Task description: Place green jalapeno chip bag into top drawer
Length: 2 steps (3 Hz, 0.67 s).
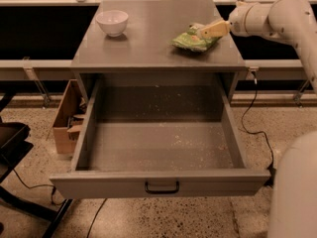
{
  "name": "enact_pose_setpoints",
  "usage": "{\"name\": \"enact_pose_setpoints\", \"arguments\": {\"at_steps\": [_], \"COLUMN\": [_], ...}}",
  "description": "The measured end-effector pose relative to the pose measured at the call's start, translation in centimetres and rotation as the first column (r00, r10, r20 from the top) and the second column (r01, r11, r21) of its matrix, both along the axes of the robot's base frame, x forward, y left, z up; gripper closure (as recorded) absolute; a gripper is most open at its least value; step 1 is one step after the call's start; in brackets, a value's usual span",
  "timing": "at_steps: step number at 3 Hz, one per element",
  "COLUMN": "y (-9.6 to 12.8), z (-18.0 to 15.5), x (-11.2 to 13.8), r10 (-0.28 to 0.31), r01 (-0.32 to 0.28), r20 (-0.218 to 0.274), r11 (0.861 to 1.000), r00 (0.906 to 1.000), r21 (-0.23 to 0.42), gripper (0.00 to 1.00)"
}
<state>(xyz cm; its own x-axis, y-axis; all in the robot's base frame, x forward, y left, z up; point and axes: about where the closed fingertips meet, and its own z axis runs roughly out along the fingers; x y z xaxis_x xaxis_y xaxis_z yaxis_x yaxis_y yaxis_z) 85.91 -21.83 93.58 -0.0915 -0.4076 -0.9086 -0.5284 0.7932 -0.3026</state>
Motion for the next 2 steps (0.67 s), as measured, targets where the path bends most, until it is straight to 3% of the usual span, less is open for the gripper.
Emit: {"name": "enact_pose_setpoints", "arguments": {"at_steps": [1, 2], "y": [1.8, 3.3], "z": [-1.9, -2.7], "x": [1.9, 2.5], "r10": [0.058, 0.110], "r01": [-0.054, -0.099], "r20": [-0.036, -0.067], "r11": [0.992, 0.983], "r00": [0.9977, 0.9917], "r21": [0.112, 0.153], "gripper": [0.00, 0.00]}}
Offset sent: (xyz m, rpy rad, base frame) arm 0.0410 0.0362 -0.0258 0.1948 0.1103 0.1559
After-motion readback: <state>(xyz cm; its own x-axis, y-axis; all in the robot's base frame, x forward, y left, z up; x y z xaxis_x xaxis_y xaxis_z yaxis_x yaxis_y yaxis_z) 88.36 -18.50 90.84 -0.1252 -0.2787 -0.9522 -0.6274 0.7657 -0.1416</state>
